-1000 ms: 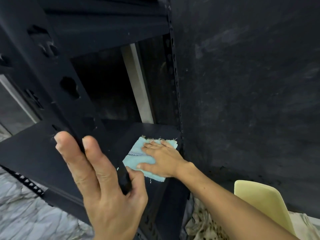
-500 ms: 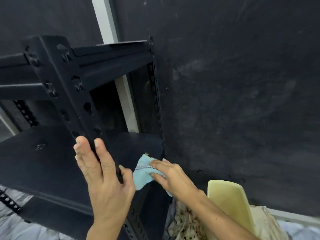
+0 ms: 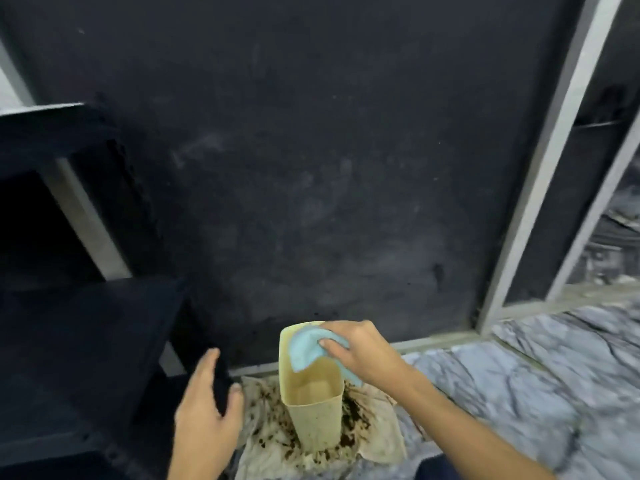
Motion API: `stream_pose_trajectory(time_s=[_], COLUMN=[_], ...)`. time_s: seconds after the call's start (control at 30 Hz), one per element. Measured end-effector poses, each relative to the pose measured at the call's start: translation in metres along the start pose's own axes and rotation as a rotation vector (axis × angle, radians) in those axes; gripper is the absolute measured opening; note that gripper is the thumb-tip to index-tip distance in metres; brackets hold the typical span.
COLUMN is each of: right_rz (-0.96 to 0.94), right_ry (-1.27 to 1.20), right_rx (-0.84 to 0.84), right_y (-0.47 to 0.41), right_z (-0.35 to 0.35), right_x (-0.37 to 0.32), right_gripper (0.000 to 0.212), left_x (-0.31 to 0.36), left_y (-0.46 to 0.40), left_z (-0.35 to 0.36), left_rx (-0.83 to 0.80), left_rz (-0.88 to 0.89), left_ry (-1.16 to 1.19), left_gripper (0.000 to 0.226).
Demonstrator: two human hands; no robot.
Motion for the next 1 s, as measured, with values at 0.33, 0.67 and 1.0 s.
stream_pose_trajectory(time_s=[0.33, 0.67, 1.0], right_rz=[0.163, 0.252, 0.269], right_ry=[0.081, 0.153, 0.037], right_rx=[-0.036, -0.130, -0.066], right_y=[0.032, 0.050, 0.027], right_z=[0.009, 0.052, 0.059], right_x=[0.138, 0.235, 0.220], right_gripper=[0.017, 0.023, 0.021], left_x=[-0.007, -0.044, -0.075], left_y=[-0.028, -0.040, -0.041], left_z=[0.272, 0.362, 0.294], left_rx=[-0.635, -0.729, -0.714], left_rz=[-0.176, -0.212, -0.343], left_ry=[-0.116, -0.326, -0.186], left_gripper=[0.067, 0.042, 0.046])
Point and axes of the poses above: each hand's wrist, its own y-axis away from the middle knuckle, its own z-axis out of the palm, x = y × z, the point moved 9 cm from there along -y, towards the middle knuckle, and after that the axes turned 7 degrees about -z, right-handed, at the moved point
